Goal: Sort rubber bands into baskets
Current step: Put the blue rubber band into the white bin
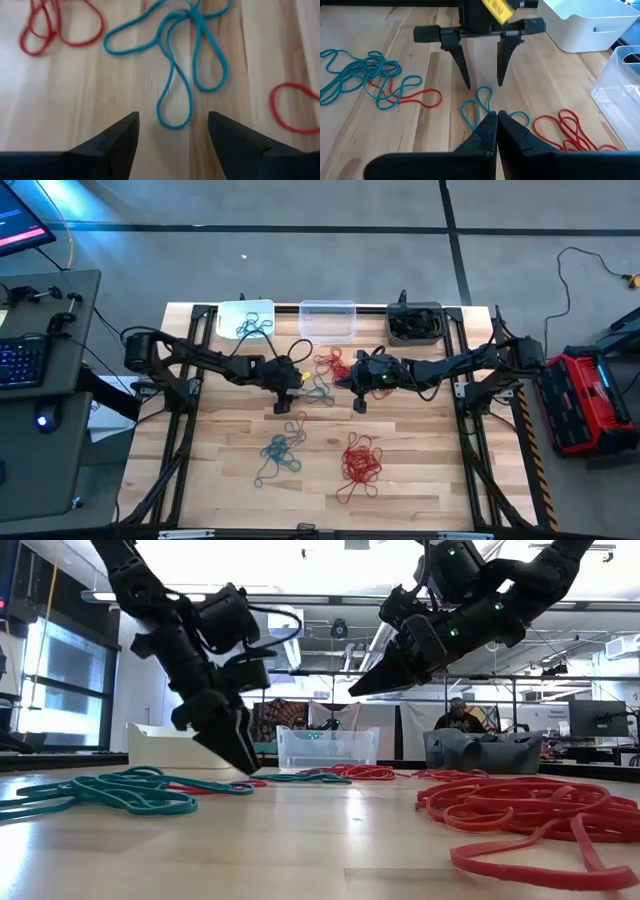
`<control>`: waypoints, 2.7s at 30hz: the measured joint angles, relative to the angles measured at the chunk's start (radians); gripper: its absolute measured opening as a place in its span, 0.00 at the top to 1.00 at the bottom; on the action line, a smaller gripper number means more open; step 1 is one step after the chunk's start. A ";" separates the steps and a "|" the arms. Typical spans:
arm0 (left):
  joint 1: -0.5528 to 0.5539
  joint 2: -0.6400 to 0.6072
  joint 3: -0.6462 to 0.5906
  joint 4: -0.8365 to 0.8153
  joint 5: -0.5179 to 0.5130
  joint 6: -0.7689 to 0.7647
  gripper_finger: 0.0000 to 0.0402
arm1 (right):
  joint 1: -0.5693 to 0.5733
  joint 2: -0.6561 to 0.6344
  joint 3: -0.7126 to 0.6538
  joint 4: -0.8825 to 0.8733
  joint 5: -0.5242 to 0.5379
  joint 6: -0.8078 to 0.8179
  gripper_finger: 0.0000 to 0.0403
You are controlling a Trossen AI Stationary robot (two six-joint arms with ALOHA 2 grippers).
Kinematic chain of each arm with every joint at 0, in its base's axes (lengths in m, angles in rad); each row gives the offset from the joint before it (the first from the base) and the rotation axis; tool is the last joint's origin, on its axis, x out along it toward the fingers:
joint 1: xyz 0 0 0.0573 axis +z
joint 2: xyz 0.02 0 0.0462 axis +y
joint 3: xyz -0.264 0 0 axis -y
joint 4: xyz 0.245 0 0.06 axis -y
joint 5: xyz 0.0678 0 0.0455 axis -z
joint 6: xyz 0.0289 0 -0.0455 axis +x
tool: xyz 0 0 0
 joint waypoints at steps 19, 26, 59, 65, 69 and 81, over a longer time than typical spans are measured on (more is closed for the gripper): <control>0.000 0.057 0.002 0.054 0.014 0.043 0.90 | 0.000 0.000 0.000 0.000 0.000 -0.002 1.00; 0.002 0.045 0.022 0.021 -0.038 0.045 0.99 | 0.000 0.000 0.000 0.000 0.000 -0.002 1.00; 0.232 -0.523 0.112 -0.533 -0.665 -0.116 1.00 | 0.000 0.000 0.000 -0.001 0.000 -0.010 1.00; 0.349 -0.528 0.111 -0.537 -0.714 -0.142 1.00 | 0.000 0.000 0.000 -0.005 0.000 -0.010 1.00; 0.443 -0.528 0.082 -0.528 -0.714 -0.145 1.00 | 0.000 0.000 0.000 -0.005 0.000 -0.010 1.00; 0.615 -0.511 -0.050 -0.366 -0.460 -0.107 1.00 | 0.000 0.000 0.000 -0.008 0.000 -0.014 1.00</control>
